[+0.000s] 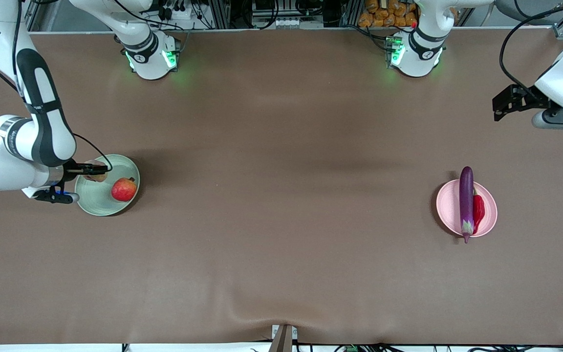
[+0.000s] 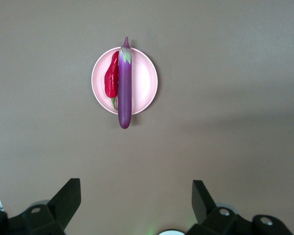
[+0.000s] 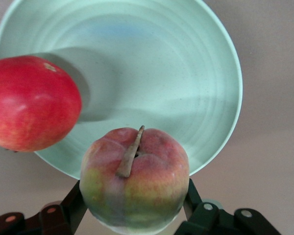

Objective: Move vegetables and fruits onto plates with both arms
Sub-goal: 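Release the eggplant while the right gripper lowers the peach onto the plate, then open the right gripper and withdraw it from the green plate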

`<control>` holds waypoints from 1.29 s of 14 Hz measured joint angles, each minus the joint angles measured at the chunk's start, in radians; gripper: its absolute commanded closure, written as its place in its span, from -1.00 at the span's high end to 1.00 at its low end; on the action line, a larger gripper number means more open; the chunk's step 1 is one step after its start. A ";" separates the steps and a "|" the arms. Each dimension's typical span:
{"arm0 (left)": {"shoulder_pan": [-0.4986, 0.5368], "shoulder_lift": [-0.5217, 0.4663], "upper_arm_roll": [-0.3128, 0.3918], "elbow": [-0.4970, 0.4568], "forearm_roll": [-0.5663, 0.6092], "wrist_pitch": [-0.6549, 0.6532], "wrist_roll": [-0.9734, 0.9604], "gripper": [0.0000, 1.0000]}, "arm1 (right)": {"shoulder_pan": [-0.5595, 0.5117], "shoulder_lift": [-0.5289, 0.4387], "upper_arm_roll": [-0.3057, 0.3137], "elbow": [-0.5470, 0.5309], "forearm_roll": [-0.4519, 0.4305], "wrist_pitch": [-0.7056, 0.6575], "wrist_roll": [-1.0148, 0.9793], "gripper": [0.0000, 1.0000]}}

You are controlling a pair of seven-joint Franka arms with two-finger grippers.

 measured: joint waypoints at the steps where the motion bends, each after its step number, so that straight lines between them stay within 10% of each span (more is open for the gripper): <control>1: 0.000 0.002 0.001 0.006 -0.009 -0.010 0.002 1.00 | -0.001 0.005 0.000 -0.004 0.003 0.009 -0.001 -0.20; 3: 0.000 0.006 0.003 0.016 -0.030 -0.028 0.002 1.00 | -0.001 0.018 0.001 -0.012 0.005 0.032 -0.001 0.87; 4: 0.000 0.007 0.003 0.019 -0.036 -0.033 0.002 1.00 | -0.001 0.029 0.001 -0.013 0.005 0.043 -0.001 1.00; 9: 0.005 0.008 0.012 0.051 -0.063 -0.048 0.002 1.00 | 0.001 0.039 0.007 0.048 0.006 -0.045 -0.008 1.00; 18: 0.009 0.034 0.018 0.052 -0.064 -0.053 0.002 1.00 | 0.132 -0.005 0.029 0.754 0.010 -0.588 -0.015 1.00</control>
